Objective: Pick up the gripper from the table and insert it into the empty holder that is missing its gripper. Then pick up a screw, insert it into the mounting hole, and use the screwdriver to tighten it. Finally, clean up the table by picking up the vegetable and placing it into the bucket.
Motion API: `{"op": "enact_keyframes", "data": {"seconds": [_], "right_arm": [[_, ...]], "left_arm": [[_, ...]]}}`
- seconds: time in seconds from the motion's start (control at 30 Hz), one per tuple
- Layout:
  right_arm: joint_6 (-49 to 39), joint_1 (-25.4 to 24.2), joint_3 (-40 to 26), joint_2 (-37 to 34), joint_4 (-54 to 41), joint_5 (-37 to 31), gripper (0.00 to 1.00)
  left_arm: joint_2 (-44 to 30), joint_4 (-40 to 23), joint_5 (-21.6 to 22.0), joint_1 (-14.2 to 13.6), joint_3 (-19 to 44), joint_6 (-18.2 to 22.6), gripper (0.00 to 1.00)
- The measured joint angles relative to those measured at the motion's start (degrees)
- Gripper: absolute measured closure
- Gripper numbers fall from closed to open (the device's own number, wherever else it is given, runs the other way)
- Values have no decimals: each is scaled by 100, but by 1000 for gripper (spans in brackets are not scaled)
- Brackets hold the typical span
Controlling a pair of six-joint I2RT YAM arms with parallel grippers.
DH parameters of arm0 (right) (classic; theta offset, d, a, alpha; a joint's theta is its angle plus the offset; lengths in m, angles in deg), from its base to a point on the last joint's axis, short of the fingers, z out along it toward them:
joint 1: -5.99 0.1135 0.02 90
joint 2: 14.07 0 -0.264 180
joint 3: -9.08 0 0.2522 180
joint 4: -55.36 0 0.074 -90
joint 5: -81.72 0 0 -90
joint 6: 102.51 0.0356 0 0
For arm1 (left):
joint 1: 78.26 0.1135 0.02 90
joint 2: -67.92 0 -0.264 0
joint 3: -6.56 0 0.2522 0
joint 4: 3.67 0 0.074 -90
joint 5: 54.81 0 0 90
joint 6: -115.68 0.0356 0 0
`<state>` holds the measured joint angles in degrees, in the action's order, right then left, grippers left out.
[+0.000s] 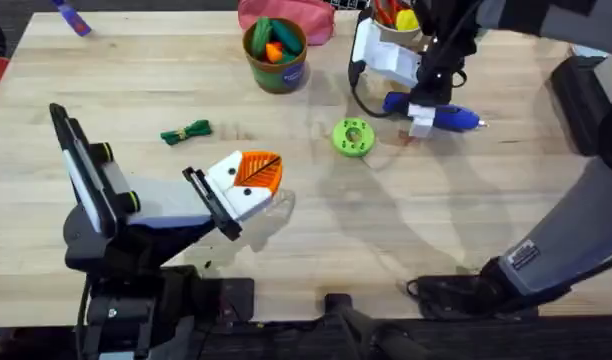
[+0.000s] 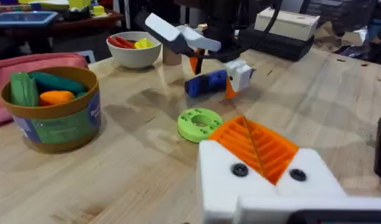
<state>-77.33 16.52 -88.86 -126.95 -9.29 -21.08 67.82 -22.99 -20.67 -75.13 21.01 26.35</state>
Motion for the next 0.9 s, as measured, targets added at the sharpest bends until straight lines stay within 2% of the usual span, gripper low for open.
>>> {"op": "enact_keyframes", "data": {"seconds": [0.23, 0.27, 0.43, 0.47, 0.53, 0.67, 0.8, 0.9], "right_arm": [[145, 26, 0, 57, -3, 0, 10], [195, 44, 0, 114, -3, 2, 10], [362, 222, 0, 718, 86, 11, 10], [421, 260, 0, 866, 143, 18, 10], [613, 338, 0, 1208, 268, 42, 10], [1084, 422, -2, 1829, 336, 428, 11], [1695, 422, -2, 2346, 703, 1265, 10], [2096, 422, -9, 2601, 945, 1797, 9]], "left_arm": [[0, 0, -2, 0, 0, 2, 994], [0, 1, 0, 0, 0, 17, 963], [0, 2, 9, 0, 0, 24, 162], [0, 0, 7, 0, 0, 2, 55], [1, 2, 9, 0, 0, 5, 16], [0, 13, 30, 0, 0, 11, 13], [0, 141, 359, 0, -5, 19, 14], [0, 303, 710, 0, -9, -227, 15]]}}
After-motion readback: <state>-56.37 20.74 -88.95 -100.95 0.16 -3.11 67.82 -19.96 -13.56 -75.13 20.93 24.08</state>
